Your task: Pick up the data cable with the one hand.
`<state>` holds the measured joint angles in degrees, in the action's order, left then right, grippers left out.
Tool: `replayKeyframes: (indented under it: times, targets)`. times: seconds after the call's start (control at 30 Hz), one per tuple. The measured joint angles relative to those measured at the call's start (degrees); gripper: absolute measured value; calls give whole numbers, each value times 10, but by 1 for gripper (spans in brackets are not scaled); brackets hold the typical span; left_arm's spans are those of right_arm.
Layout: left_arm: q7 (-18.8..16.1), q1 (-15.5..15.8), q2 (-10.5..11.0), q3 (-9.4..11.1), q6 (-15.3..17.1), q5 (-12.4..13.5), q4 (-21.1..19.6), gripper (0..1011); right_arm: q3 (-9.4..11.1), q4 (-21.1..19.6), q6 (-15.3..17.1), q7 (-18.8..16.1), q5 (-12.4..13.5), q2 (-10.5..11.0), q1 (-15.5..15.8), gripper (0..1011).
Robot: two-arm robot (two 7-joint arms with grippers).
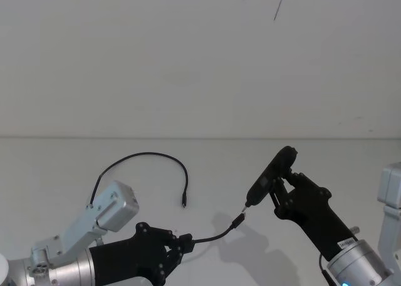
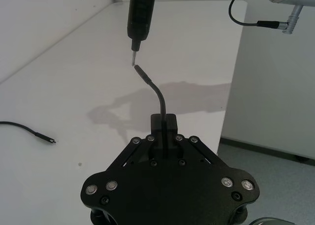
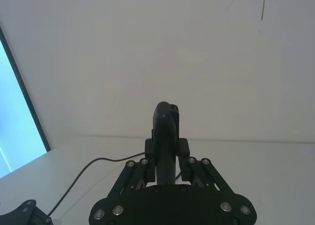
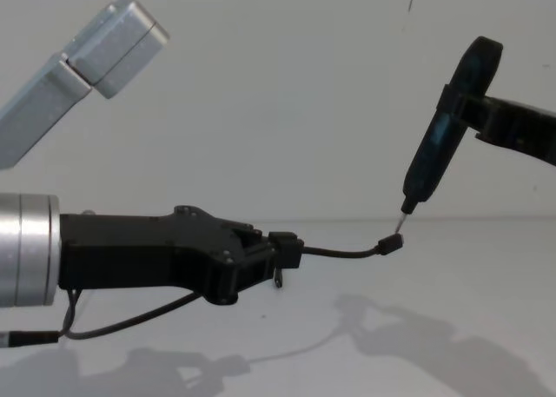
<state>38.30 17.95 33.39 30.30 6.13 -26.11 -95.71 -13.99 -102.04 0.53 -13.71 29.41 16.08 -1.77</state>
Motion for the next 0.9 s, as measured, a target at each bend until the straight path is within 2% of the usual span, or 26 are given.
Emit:
replayKeyframes:
  times: [0.9]
  targets:
    - [0, 0, 0, 0, 0, 0, 0, 49, -1, 1, -1, -15, 28, 15, 3, 269]
